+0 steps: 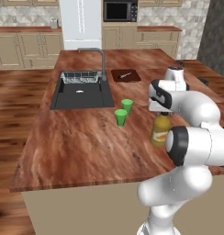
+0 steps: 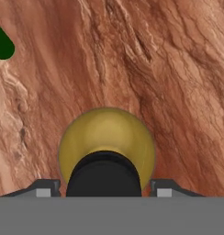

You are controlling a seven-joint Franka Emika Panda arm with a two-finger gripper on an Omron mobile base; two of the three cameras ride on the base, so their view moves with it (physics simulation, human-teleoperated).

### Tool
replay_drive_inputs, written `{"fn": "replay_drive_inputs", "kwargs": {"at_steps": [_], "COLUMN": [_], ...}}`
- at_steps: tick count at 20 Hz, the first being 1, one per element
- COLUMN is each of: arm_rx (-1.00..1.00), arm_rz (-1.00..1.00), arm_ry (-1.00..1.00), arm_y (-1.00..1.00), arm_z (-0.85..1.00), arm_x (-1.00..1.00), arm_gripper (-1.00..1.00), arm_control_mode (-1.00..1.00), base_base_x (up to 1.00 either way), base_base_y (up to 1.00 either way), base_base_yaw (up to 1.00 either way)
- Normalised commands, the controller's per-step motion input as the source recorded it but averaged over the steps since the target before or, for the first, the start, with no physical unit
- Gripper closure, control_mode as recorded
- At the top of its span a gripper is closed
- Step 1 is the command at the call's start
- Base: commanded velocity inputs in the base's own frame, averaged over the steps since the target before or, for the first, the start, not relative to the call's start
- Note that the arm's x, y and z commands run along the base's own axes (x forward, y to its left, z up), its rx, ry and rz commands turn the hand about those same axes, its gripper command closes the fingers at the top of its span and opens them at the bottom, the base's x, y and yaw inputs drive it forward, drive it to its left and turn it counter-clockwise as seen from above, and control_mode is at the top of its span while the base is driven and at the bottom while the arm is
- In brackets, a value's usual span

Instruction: Place the drinks on the dining counter in a tight cluster.

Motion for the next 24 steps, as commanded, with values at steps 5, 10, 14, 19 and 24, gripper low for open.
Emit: {"fn": "replay_drive_inputs", "kwargs": {"at_steps": [5, 10, 14, 19, 24], "arm_rx": [0.0, 0.0, 0.0, 0.0, 0.02], "arm_rz": [0.0, 0.0, 0.0, 0.0, 0.0], "arm_ry": [0.0, 0.0, 0.0, 0.0, 0.0], "arm_y": [0.0, 0.0, 0.0, 0.01, 0.0], "arm_z": [0.0, 0.0, 0.0, 0.02, 0.33], "arm_x": [0.0, 0.0, 0.0, -0.03, -0.03], "arm_gripper": [1.0, -1.0, -1.0, -1.0, -1.0], "arm_control_mode": [-1.0, -1.0, -1.0, -1.0, -1.0], "base_base_x": [0.0, 0.0, 0.0, 0.0, 0.0], "base_base_y": [0.0, 0.0, 0.0, 0.0, 0.0], "base_base_yaw": [0.0, 0.0, 0.0, 0.0, 0.0]}}
